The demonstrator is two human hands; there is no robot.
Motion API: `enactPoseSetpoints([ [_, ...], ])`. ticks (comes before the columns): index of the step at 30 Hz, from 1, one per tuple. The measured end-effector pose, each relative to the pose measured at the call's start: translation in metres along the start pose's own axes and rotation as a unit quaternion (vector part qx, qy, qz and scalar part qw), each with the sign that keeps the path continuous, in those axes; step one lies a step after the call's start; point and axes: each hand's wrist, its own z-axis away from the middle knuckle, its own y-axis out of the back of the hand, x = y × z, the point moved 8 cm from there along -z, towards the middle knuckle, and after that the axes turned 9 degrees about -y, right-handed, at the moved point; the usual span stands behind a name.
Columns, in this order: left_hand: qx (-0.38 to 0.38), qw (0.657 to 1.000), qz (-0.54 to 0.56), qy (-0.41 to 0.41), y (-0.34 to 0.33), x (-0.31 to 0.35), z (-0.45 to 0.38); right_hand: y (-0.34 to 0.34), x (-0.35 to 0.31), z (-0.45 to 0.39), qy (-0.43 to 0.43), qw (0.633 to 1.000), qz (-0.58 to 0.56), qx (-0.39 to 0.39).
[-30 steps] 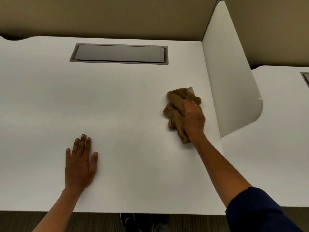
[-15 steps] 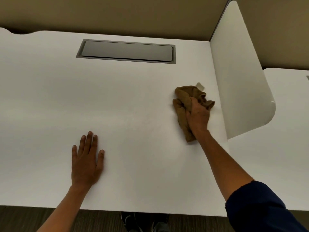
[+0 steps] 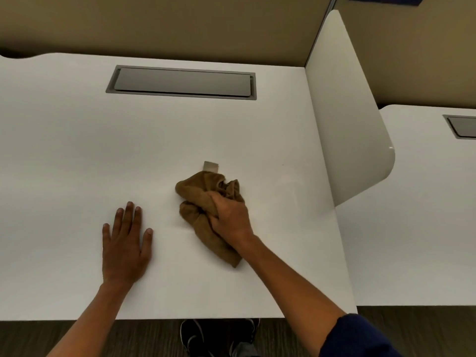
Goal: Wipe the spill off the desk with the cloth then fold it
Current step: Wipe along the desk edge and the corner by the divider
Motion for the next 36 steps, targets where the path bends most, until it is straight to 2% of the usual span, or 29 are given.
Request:
enactPoseSetpoints([
  [5,0.000,1.000,-0.001,-0.004,0.000,0.000,0.000,-0.011,-0.016,0.037,0.065,0.995,0.015,-0.079],
  [10,0.002,1.000,0.002,-0.003,-0.003,-0.003,0.001,0.005,-0.014,0.047,0.200,0.968,0.150,0.007],
  [13,0.005,1.000,0.001,-0.003,-0.005,-0.006,0.000,0.020,0.004,0.038,0.242,0.949,0.196,0.040],
  [17,0.006,1.000,-0.001,-0.004,-0.006,-0.008,0.000,0.070,0.049,0.004,0.188,0.946,0.244,0.098],
  [23,0.007,1.000,-0.004,-0.002,-0.004,-0.005,0.000,0.144,0.134,-0.049,-0.068,0.932,0.331,0.135],
  [25,0.008,1.000,-0.005,-0.003,-0.003,-0.004,0.001,0.149,0.142,-0.058,-0.110,0.931,0.319,0.139],
  [31,-0.001,1.000,-0.014,-0.003,-0.004,-0.003,0.000,0.136,0.155,-0.063,-0.169,0.968,0.149,0.110],
  [36,-0.007,1.000,-0.017,-0.002,-0.001,-0.001,-0.001,0.089,0.103,-0.069,-0.081,0.989,0.107,0.065],
])
